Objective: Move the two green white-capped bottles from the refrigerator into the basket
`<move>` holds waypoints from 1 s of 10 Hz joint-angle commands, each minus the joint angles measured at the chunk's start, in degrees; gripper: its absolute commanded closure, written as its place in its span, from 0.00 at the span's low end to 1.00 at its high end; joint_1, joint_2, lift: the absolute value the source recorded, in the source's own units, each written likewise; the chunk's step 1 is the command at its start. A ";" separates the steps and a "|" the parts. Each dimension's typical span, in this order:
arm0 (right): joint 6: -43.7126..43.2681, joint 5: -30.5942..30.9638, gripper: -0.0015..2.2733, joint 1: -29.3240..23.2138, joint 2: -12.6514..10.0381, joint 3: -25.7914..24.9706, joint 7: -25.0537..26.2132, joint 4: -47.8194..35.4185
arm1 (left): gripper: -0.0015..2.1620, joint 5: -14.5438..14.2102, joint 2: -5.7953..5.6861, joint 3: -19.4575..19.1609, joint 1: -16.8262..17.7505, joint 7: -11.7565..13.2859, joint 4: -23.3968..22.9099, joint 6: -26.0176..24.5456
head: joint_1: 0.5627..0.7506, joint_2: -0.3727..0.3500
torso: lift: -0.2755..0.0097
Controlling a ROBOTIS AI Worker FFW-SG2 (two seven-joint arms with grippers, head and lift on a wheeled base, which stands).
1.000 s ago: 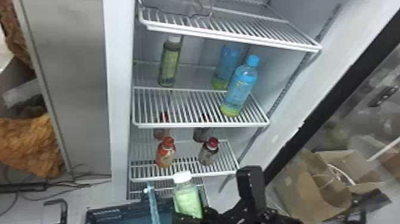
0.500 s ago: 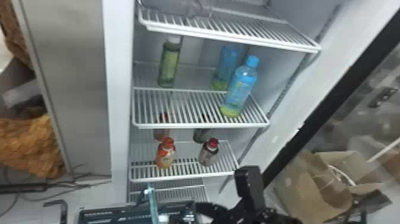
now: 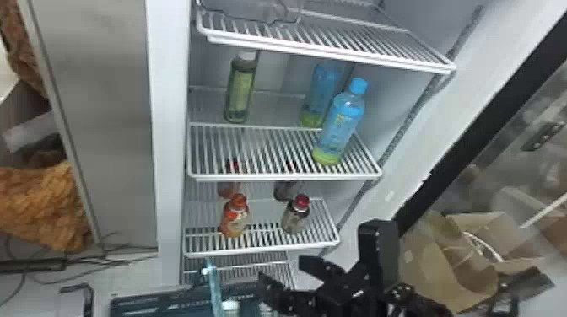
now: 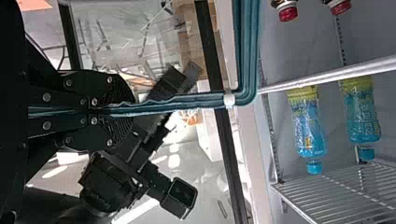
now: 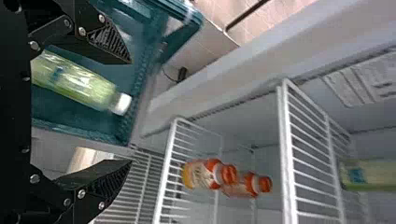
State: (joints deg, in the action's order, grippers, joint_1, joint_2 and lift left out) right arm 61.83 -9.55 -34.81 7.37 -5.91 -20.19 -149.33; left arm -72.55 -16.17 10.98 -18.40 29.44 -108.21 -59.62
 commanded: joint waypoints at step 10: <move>-49.88 -0.96 0.04 14.29 -0.34 4.31 7.27 26.78 | 0.54 -0.11 -0.09 1.01 0.68 0.00 0.00 0.00 | 0.70 0.03 | 0.95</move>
State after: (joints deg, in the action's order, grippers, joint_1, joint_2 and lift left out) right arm 15.41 -10.45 -22.06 7.10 -2.05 -13.01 -125.80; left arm -72.58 -16.24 11.77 -17.79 29.44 -108.21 -59.62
